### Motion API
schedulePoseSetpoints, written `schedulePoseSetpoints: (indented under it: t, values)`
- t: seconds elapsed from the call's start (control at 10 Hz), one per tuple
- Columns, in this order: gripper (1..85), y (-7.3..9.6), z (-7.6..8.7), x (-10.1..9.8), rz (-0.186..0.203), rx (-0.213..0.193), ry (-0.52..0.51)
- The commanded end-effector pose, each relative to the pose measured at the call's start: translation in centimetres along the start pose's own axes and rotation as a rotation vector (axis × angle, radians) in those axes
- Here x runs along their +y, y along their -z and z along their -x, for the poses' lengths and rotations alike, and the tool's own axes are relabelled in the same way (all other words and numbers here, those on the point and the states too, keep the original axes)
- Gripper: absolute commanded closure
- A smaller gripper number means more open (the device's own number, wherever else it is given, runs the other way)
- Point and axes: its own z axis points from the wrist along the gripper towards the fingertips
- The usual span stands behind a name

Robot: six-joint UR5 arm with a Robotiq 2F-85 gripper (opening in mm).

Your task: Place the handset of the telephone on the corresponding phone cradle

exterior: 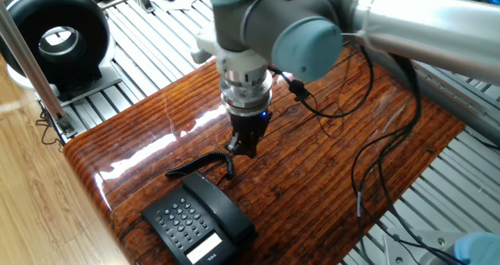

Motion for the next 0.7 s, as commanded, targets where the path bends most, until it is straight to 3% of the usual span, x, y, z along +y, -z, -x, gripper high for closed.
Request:
schedulePoseSetpoints:
  t: [0.0, 0.1, 0.2, 0.6]
  values:
    - [84.7, 2.7, 2.0, 0.3, -0.012, -0.129, -0.036]
    - [84.7, 3.0, 4.6, -0.2, -0.033, -0.224, -0.045]
    - [84.7, 3.0, 5.2, 0.4, -0.009, -0.240, -0.055]
    - [84.7, 2.6, 4.6, 1.1, 0.024, -0.207, -0.077]
